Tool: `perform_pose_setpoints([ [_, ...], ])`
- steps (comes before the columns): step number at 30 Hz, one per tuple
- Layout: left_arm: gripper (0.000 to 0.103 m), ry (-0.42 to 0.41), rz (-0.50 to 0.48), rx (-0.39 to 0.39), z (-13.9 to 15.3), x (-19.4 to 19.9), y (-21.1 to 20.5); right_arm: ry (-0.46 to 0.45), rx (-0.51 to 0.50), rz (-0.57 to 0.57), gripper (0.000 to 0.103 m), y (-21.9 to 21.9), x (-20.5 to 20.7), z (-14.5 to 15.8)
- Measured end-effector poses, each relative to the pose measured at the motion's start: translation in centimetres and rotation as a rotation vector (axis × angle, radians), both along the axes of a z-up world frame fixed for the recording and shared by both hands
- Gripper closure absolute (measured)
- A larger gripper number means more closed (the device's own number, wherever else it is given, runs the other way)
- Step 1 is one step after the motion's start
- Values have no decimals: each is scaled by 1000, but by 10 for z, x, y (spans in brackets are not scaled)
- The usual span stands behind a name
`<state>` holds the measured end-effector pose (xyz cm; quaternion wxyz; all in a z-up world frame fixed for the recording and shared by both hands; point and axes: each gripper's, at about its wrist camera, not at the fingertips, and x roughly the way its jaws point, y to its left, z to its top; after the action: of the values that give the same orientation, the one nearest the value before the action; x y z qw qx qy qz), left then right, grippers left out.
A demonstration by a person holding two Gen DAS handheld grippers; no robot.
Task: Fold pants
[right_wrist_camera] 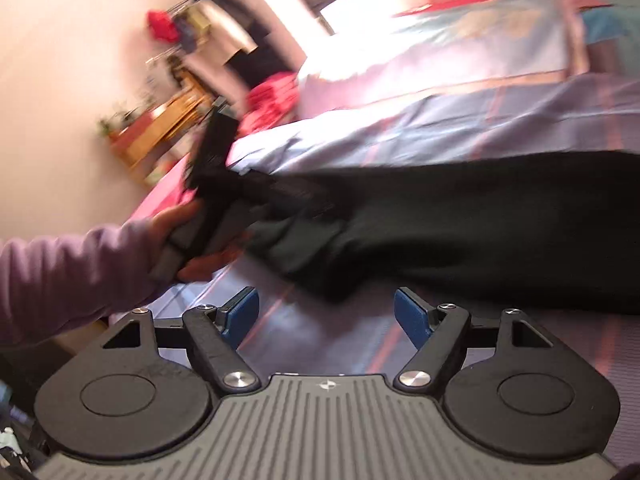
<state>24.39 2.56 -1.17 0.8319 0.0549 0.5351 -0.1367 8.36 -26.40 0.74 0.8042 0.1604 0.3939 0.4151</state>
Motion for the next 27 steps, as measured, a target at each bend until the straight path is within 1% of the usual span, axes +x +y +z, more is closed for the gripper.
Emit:
perform_pose_setpoints([
  [2, 0, 3, 7, -32, 1, -1, 6, -41, -49, 30, 31, 31, 12, -11],
  [5, 0, 14, 21, -61, 3, 1, 11, -73, -63, -26, 32, 48, 35, -26],
  [6, 0, 16, 27, -68, 4, 1, 13, -77, -49, -55, 33, 46, 44, -32],
  [7, 0, 18, 31, -72, 4, 1, 13, -82, -25, -82, 38, 43, 50, -36],
  [8, 0, 17, 33, -75, 5, 0, 14, -75, 17, -107, 40, 38, 54, -39],
  [9, 0, 16, 33, -76, 5, 0, 14, -44, 78, -114, 38, 35, 57, -41],
  [10, 0, 14, 31, -75, 4, 0, 14, 6, 140, -75, 35, 35, 59, -45],
  [11, 0, 13, 27, -71, 4, 0, 14, 74, 193, 23, 35, 38, 62, -50],
  [12, 0, 12, 23, -67, 4, 0, 13, 126, 214, 116, 33, 40, 63, -54],
  [13, 0, 13, 20, -64, 4, 0, 12, 101, 183, 127, 31, 39, 63, -53],
  [14, 0, 13, 19, -61, 4, 0, 12, 77, 157, 109, 34, 36, 67, -51],
  [15, 0, 12, 18, -58, 4, 0, 12, 73, 173, 72, 35, 30, 73, -50],
  [17, 0, 9, 20, -55, 3, 1, 10, 94, 247, -36, 36, 18, 85, -53],
  [18, 0, 7, 19, -50, 3, 1, 10, 122, 294, -69, 36, 17, 88, -57],
  [19, 0, 5, 18, -44, 2, 0, 9, 143, 312, -37, 33, 22, 89, -59],
  [20, 0, 3, 15, -37, 2, 0, 7, 163, 304, 54, 31, 31, 88, -59],
  [21, 0, 2, 11, -30, 1, 0, 6, 217, 286, 184, 29, 43, 87, -61],
  [22, 0, 2, 7, -25, 1, 0, 6, 199, 247, 230, 26, 48, 83, -59],
  [23, 0, 3, 5, -22, 1, 0, 5, 149, 205, 219, 28, 47, 81, -55],
  [24, 0, 4, 5, -21, 1, 1, 5, 138, 193, 175, 29, 42, 86, -53],
  [25, 0, 4, 9, -23, 1, 1, 5, 156, 230, 98, 32, 31, 93, -56],
  [26, 0, 2, 13, -25, 1, 1, 5, 199, 285, 22, 41, 23, 99, -62],
  [27, 0, -1, 15, -24, 1, 1, 5, 233, 300, -3, 45, 21, 100, -66],
])
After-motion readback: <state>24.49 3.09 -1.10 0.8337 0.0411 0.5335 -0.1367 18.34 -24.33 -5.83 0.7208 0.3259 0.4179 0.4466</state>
